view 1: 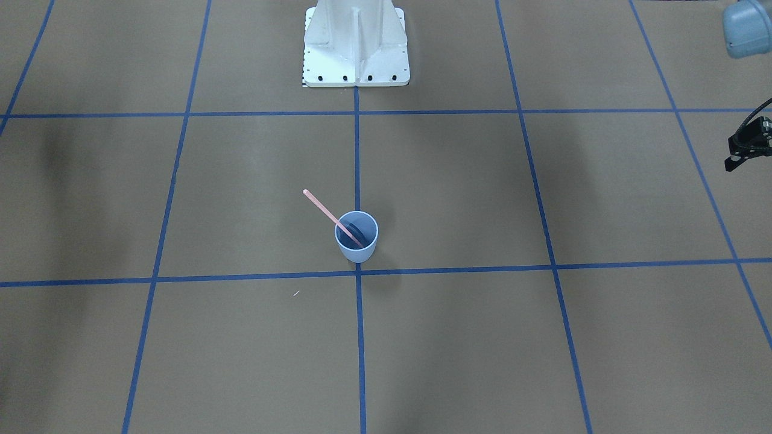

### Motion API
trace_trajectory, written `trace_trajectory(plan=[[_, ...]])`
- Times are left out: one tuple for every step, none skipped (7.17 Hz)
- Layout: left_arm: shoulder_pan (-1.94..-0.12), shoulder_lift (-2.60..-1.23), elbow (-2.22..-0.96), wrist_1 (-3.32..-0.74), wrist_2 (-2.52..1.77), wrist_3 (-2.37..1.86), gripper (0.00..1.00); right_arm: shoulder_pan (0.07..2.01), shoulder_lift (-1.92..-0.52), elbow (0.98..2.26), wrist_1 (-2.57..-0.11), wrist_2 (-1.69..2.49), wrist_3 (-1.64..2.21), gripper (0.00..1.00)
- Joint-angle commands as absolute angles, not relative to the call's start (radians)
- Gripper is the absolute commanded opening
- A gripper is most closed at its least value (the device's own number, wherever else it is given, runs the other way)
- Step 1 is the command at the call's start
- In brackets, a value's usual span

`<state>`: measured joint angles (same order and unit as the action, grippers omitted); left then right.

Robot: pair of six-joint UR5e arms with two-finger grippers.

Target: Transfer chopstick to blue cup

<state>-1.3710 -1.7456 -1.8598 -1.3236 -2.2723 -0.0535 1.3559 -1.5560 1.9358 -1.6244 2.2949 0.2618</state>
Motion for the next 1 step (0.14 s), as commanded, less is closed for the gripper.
trace_trajectory(plan=[[-1.404, -1.711, -1.861, -1.325, -2.272, -0.168, 0.98, 1.351, -1.554, 1.93, -1.624, 2.295, 0.262, 1.0]])
